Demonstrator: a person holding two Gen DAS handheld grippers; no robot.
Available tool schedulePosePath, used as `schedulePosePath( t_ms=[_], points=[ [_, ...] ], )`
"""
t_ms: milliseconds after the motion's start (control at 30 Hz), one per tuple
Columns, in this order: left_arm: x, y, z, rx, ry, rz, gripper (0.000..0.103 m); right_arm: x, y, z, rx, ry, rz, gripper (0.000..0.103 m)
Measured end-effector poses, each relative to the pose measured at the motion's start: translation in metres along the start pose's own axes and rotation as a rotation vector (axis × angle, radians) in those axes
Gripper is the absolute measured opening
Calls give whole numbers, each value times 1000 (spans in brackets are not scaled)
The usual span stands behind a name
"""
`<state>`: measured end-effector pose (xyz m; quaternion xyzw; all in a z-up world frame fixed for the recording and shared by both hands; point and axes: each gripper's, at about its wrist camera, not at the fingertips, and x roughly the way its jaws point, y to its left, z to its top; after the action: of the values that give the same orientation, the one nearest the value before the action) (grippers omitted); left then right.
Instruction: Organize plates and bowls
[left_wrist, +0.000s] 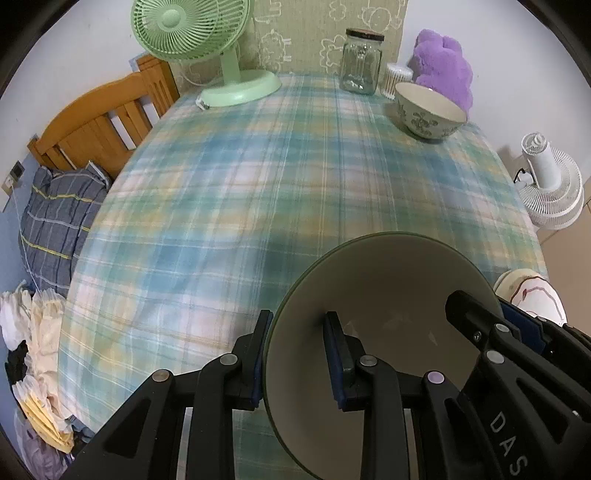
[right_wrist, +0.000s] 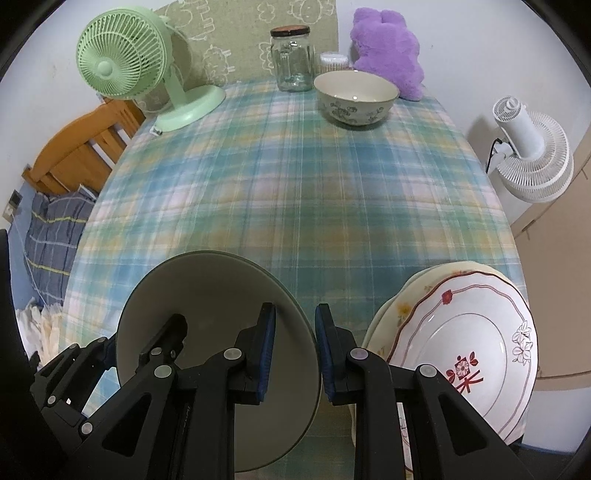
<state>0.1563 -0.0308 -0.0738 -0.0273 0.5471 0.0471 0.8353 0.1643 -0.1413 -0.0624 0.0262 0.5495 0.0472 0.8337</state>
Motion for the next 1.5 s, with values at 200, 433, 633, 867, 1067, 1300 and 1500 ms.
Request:
schedulePosePath(
  t_ms=[200, 433, 633, 867, 1067, 1300, 1500],
  points=[
    [8, 2, -5, -7, 27, -9, 25, 10, 0, -3, -1, 29, -6, 26],
    [9, 2, -6, -18, 15, -5, 26, 13, 1, -4, -14, 28, -8, 26],
    [7, -1, -8, -53, 29, 22, 40, 13, -1, -2, -40, 30, 27, 26],
    [-4, -7, -12, -76, 15, 54, 62, 6, -3, -2, -122, 20, 65, 29],
    [-23, -4, -9, -89, -25, 65, 71, -7, -9, 2, -131, -7, 72, 44],
    [-48, -6, 1, -40, -92, 34, 81, -31, -9, 7, -97, -58, 96, 67],
    [-71, -3, 14, -31, -137, -3, 81, -62, 0, 14, -59, -136, 53, 67]
  ],
)
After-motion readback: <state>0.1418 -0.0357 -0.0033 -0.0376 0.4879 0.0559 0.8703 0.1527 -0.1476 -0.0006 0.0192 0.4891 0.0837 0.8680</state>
